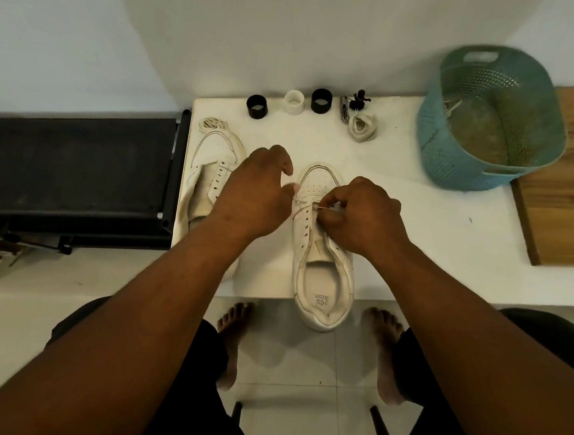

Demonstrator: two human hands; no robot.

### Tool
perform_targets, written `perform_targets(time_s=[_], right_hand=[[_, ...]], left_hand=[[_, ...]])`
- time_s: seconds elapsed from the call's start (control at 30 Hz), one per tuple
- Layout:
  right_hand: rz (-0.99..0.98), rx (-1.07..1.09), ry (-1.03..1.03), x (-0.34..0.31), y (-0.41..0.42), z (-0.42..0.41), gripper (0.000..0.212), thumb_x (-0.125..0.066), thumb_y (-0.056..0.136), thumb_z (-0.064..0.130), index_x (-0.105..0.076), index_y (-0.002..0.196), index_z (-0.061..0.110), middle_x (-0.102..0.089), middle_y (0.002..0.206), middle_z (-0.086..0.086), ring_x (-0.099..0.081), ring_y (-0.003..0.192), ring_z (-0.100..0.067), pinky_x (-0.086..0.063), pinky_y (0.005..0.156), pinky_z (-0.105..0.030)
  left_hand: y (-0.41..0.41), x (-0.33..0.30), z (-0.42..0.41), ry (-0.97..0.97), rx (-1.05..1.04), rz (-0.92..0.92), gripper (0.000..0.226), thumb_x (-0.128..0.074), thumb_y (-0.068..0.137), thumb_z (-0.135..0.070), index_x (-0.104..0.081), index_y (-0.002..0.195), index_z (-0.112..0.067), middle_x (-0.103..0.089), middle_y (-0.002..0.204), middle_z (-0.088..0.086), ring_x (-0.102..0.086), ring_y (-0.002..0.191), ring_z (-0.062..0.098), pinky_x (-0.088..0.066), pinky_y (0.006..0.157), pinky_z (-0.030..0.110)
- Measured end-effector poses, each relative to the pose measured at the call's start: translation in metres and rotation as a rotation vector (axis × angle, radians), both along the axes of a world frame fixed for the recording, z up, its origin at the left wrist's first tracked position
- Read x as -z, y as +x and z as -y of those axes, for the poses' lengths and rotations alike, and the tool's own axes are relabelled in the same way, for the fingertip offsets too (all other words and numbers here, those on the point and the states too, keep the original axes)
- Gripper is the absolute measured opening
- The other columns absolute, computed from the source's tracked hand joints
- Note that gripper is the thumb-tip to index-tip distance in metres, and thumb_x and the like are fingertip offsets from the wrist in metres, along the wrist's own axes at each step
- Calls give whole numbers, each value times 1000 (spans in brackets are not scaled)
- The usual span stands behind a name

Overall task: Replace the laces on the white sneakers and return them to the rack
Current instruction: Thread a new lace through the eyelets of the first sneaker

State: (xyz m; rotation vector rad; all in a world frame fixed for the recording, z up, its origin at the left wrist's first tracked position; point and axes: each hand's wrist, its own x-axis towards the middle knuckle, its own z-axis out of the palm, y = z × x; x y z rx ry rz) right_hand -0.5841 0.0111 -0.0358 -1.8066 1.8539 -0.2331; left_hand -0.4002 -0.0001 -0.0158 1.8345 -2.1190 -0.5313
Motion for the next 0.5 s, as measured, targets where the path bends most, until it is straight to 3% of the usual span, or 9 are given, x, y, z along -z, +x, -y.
perform_targets(time_s=[0.1, 0.17, 0.23, 0.33, 0.4, 0.43, 0.47, 0.5], right_hand=[[0, 8, -8, -2, 0, -1, 15, -67, 85, 49, -75, 94, 40, -54, 98, 9, -55, 95, -17, -40, 91, -42], [-4, 10, -10, -2, 0, -1, 15, -66, 85, 49, -75, 95, 40, -53, 98, 9, -53, 93, -16, -39, 90, -41], [-3, 14, -15, -1, -1, -1, 13, -65, 86, 46, -74, 93, 40, -50, 95, 10, -51, 91, -15, -37, 87, -40], [0, 25, -21, 1, -3, -1, 11, -64, 86, 43, -72, 93, 40, -47, 92, 12, -49, 90, -13, -34, 86, -39], [-8, 28, -14, 2, -4, 0, 12, -64, 87, 46, -72, 94, 41, -49, 95, 11, -49, 91, -12, -34, 88, -40], [-13, 27, -14, 2, -4, 0, 13, -64, 87, 47, -73, 94, 41, -50, 95, 11, -51, 92, -13, -34, 89, -40], [-15, 26, -17, 2, -4, 0, 13, -64, 87, 47, -73, 94, 40, -51, 95, 11, -53, 93, -14, -33, 88, -40], [-17, 23, -18, 1, -4, 1, 13, -64, 87, 47, -73, 94, 39, -51, 94, 11, -55, 94, -15, -32, 87, -39]], left_hand=[[1, -1, -2, 160, 125, 191, 33, -57, 100, -49, -70, 106, -20, -59, 106, 4, -59, 97, 22, -47, 82, 34], [-2, 1, -2, 205, 147, 152, 35, -54, 102, -45, -72, 91, -16, -63, 94, 2, -61, 91, 22, -47, 78, 34], [-1, 0, 3, 220, -4, -255, 32, -56, 103, -33, -68, 81, -14, -65, 85, 0, -61, 86, 19, -44, 80, 31], [2, -7, 5, 386, -233, -1194, 29, -53, 102, -21, -69, 78, -20, -70, 102, 8, -63, 95, 20, -47, 93, 36], [-2, -8, 3, 533, -248, -1556, 30, -48, 105, -24, -59, 78, -16, -70, 87, 11, -66, 91, 28, -51, 95, 42], [-5, -7, 3, 553, -250, -1560, 30, -47, 106, -26, -54, 79, -16, -61, 73, 6, -61, 77, 24, -53, 86, 41], [-6, -5, 4, 496, -246, -1407, 29, -50, 106, -29, -52, 79, -18, -51, 65, 1, -51, 65, 17, -51, 76, 37], [-6, -2, 4, 387, -216, -1134, 26, -56, 104, -30, -51, 81, -20, -46, 64, -3, -44, 61, 13, -46, 69, 31]])
